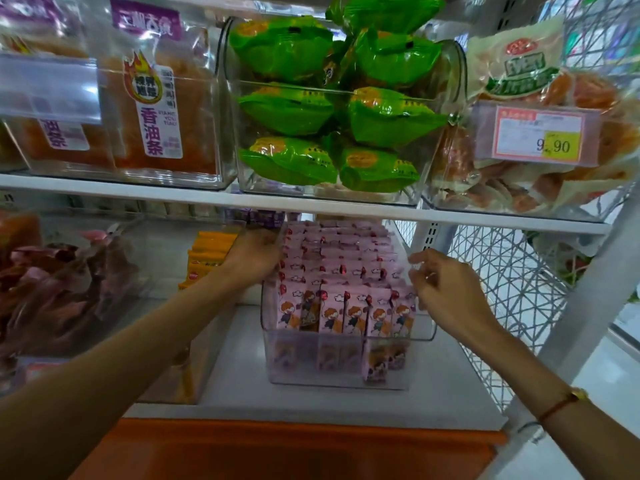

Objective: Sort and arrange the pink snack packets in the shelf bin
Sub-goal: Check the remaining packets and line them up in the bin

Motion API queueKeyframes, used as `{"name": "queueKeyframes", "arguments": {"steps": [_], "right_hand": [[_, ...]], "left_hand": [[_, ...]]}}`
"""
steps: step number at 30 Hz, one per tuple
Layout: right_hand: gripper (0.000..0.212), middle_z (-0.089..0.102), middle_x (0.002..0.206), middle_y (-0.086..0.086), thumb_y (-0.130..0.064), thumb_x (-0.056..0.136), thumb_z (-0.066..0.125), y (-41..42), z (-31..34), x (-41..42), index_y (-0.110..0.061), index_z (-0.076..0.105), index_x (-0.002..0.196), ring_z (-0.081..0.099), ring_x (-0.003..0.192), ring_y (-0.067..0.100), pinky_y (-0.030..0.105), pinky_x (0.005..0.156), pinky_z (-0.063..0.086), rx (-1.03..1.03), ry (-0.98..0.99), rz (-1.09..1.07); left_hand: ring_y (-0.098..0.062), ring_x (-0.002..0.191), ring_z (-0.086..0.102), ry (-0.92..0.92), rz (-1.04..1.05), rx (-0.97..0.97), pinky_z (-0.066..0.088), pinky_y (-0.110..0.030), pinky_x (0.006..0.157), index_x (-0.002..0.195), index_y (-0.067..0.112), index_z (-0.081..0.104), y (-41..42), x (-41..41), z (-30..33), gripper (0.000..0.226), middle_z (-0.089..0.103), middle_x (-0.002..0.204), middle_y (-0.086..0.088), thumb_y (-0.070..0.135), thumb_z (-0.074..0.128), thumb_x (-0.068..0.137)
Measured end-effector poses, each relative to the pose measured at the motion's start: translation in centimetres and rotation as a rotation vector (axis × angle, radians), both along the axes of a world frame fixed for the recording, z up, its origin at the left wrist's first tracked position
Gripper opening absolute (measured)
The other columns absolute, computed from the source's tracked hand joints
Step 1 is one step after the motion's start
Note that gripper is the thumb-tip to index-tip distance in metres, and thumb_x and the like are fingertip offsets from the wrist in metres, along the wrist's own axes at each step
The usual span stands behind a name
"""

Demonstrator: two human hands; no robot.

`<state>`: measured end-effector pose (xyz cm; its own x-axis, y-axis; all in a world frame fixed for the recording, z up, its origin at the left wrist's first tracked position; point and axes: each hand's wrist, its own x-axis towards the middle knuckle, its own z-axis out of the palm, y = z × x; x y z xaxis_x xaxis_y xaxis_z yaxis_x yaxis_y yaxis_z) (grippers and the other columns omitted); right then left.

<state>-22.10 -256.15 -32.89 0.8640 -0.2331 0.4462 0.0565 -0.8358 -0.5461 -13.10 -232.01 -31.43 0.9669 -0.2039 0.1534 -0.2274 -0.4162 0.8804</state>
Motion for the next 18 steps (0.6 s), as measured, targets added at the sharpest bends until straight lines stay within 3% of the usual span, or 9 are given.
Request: {"name": "queueKeyframes", "arguments": {"steps": [4,7,10,12,15,18], "right_hand": [[0.022,0.068,0.089,0.005,-0.010,0.092,0.055,-0.3,-1.9,1.1,-0.009,0.063,0.113,0.060,0.060,0.010,0.021,0.061,0.046,0.013,0.021,0.000],[0.022,0.066,0.082,0.000,-0.013,0.093,0.055,-0.5,-3.7,1.0,-0.010,0.062,0.113,0.059,0.056,0.002,0.015,0.055,0.042,-0.001,0.032,0.011],[0.024,0.061,0.077,-0.005,-0.016,0.094,0.055,-0.4,-4.9,0.3,-0.011,0.060,0.116,0.058,0.055,0.000,0.012,0.054,0.039,-0.045,0.054,0.011],[0.027,0.063,0.080,-0.004,-0.019,0.093,0.057,-0.2,-4.8,-0.2,-0.011,0.059,0.119,0.061,0.059,0.008,0.020,0.058,0.046,-0.047,0.100,-0.001],[0.039,0.066,0.098,0.003,-0.034,0.093,0.056,0.6,-3.9,-1.3,-0.011,0.056,0.125,0.062,0.088,0.020,0.029,0.074,0.048,-0.193,0.145,-0.057],[0.053,0.061,0.119,0.008,-0.054,0.089,0.046,3.2,-3.2,-3.9,-0.015,0.056,0.124,0.054,0.111,0.024,0.033,0.090,0.041,-0.481,-0.063,0.029]], "left_hand": [[-0.024,0.079,0.068,-0.032,-0.001,0.035,0.060,-0.035,0.060,0.091,0.006,0.058,-0.5,0.4,-1.5,0.032,0.066,0.087,-0.013,0.033,0.044,0.100],[-0.013,0.079,0.064,-0.007,-0.040,0.028,0.053,-0.020,0.053,0.098,0.011,0.056,-0.1,0.0,-2.8,0.020,0.064,0.090,-0.005,0.027,0.044,0.101],[-0.008,0.081,0.061,0.030,-0.085,-0.023,0.049,-0.019,0.059,0.091,0.019,0.057,0.2,-0.7,-4.0,0.012,0.062,0.091,0.000,0.019,0.047,0.098],[-0.003,0.075,0.059,0.012,-0.086,-0.036,0.048,-0.015,0.054,0.084,0.025,0.053,0.3,-1.0,-4.4,0.020,0.059,0.085,0.005,0.009,0.050,0.096],[-0.002,0.072,0.059,-0.001,-0.087,-0.051,0.047,-0.013,0.050,0.081,0.027,0.054,0.5,-1.1,-4.7,0.026,0.058,0.082,0.008,0.005,0.051,0.094],[0.000,0.069,0.060,0.000,-0.096,-0.034,0.047,-0.012,0.048,0.081,0.028,0.055,0.7,-1.1,-4.7,0.027,0.059,0.081,0.010,0.004,0.052,0.093]]}}
